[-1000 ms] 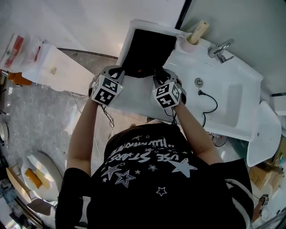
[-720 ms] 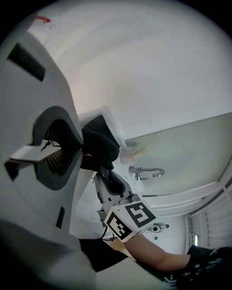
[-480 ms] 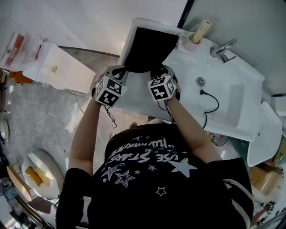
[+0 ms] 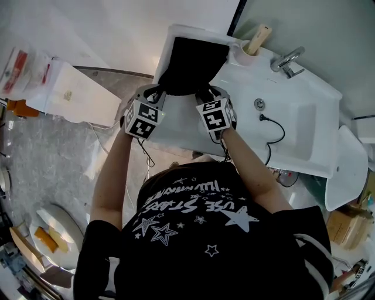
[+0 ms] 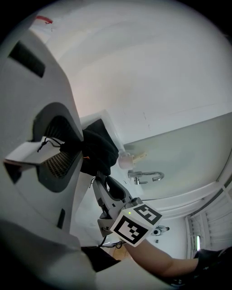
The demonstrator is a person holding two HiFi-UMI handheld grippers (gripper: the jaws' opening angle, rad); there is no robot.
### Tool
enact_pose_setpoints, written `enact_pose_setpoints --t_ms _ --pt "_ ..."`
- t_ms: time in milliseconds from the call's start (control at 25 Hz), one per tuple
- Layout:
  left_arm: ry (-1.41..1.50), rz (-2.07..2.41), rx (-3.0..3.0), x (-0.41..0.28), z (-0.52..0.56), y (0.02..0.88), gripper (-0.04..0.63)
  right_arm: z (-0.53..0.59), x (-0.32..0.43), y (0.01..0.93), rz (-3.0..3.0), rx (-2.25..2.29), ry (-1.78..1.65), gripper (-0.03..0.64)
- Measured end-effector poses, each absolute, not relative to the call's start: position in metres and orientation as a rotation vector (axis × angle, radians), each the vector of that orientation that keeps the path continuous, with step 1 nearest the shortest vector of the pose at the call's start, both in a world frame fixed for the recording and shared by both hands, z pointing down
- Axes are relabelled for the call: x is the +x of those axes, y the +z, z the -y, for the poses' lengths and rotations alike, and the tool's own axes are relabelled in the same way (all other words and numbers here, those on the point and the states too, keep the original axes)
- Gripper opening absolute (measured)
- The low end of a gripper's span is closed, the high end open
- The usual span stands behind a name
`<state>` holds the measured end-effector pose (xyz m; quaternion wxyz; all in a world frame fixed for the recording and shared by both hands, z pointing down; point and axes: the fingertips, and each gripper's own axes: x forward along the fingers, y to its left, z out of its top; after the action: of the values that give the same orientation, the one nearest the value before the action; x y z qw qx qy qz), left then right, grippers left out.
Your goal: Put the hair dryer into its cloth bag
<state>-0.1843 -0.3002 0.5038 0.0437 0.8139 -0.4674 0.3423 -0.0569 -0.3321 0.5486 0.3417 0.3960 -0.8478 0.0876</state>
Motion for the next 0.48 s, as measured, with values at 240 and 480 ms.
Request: enact_pose_setpoints --t_ms 240,480 --pt "0.996 1.421 2.548 -0.185 0.297 0.495 0.133 0.315 -0.042 0.536 2.197 1.097 0.258 0.225" --pt "0.873 1.442 2.625 -0.184 0.287 0.473 0.147 0.292 -0.023 0.517 2.178 1.233 0.278 0.222"
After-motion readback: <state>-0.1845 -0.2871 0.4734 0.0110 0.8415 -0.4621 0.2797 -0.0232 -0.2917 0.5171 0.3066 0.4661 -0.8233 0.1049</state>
